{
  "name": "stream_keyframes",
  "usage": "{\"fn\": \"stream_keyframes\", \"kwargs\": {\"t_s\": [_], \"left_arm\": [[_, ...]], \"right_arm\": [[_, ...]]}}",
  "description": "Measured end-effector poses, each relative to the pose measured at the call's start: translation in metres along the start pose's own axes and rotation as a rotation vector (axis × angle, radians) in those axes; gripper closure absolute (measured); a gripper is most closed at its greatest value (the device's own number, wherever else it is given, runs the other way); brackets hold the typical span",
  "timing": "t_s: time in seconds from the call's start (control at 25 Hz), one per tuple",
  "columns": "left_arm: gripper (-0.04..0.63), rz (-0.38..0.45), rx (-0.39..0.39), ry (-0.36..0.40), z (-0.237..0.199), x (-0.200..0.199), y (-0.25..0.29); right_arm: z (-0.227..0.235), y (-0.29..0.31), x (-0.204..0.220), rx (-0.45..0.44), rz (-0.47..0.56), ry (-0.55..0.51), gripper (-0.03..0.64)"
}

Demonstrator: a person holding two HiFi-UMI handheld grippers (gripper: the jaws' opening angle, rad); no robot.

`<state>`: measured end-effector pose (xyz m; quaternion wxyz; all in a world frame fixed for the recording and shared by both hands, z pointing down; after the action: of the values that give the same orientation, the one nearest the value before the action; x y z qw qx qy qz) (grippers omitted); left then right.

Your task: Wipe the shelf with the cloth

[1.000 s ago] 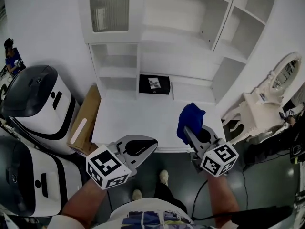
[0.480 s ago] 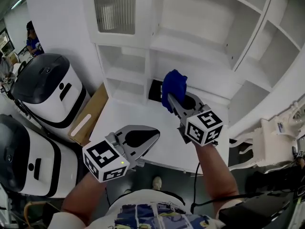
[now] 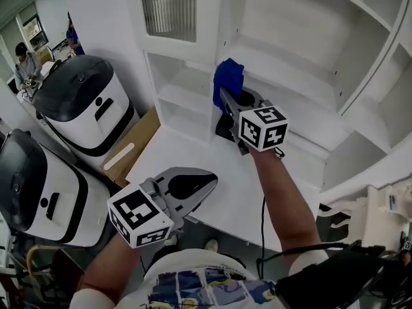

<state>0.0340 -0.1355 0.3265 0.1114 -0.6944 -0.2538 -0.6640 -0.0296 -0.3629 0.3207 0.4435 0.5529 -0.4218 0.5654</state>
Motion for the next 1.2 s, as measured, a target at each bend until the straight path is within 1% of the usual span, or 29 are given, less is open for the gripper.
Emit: {"fn": "stream_keyframes", "kwargs": {"t_s": [0.24, 0.48, 0.8, 1.2], "left_arm": [[0.583, -0.004, -0.002, 0.001, -0.018, -0.004, -0.002], [0.583, 0.004, 0.029, 0.013, -0.032, -0.012, 0.001], [0.583, 0.006, 0.08, 0.027, -0.03, -0.014, 0.009], [0.583, 0.001, 0.158, 0.039, -0.009, -0.015, 0.024]], "right_arm": [[0.025, 0.03, 0.004, 0.03, -0.002, 0.023, 0.549], [0.038, 0.032, 0.002, 0.065, 0.002, 0.022, 0.549], [0.054, 0.004, 0.003, 0.128, 0.014, 0.048, 0.549], [0.073, -0.048, 0.0, 0.215, 0.018, 0.039, 0.549]]}}
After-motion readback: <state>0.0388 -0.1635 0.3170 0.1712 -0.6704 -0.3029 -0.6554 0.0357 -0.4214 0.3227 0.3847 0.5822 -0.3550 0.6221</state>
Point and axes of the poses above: the fingertips, and each gripper's own axes: y forward along the fingers, z to its right, x out of its underside, the point moved 2 cm from there along -y, backward along the fingers, and after that the axes turned 7 degrees about -x, right-handed, at the moved point
